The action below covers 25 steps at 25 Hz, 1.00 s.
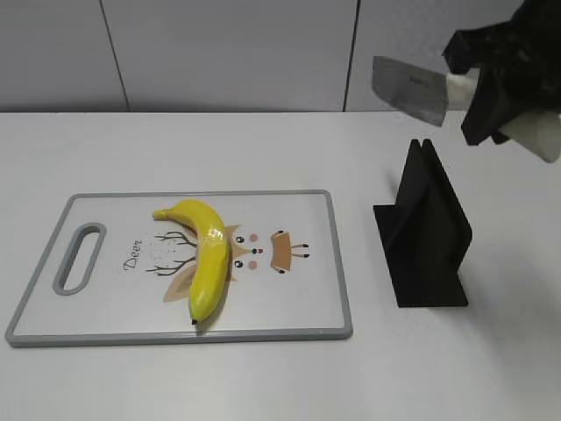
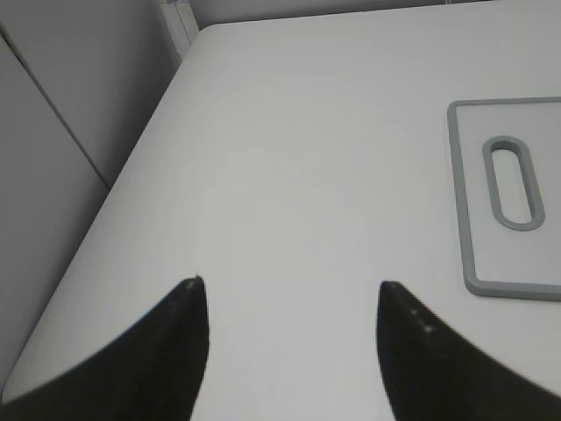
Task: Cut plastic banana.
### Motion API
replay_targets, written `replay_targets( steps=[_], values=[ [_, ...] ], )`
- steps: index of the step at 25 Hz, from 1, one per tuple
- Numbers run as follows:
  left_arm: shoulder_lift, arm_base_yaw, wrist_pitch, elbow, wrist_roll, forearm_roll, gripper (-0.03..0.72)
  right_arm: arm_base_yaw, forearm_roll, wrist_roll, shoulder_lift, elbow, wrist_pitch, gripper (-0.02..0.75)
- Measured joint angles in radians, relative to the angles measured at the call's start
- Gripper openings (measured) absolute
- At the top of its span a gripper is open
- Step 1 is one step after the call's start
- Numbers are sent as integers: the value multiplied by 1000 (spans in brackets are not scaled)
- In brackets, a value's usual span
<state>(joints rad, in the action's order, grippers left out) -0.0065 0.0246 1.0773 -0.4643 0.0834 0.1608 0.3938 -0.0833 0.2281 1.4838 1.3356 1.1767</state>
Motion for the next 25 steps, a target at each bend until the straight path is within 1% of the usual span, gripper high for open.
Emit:
replay_targets(
  steps=[3,7,9,11,14,18,20,22,24,25],
  values=[
    [0,0,-9,-1,0,1,574,0,1,-74,0,46,1,162],
    [31,0,-96,-40,5,-2,574,0,3,-287,0,69,-8,162],
    [92,0,-162,-66,29,-29,574,0,-3,-395,0,70,-21,162],
    [180,0,-233,-92,75,-84,574,0,-29,-525,5,72,-45,162],
    [330,0,-314,-130,200,-212,574,0,-123,-745,27,73,-77,162],
    [549,-1,-352,-207,465,-411,574,0,-262,-981,69,73,-139,162],
    [653,-7,-359,-255,605,-496,574,0,-291,-1039,90,74,-181,162],
    [764,-24,-359,-317,720,-559,574,0,-299,-1081,116,81,-204,162],
    [861,-50,-343,-381,816,-595,574,0,-302,-1126,150,92,-205,162],
    [911,-69,-327,-417,846,-600,574,0,-303,-1154,164,93,-205,162]
  ],
)
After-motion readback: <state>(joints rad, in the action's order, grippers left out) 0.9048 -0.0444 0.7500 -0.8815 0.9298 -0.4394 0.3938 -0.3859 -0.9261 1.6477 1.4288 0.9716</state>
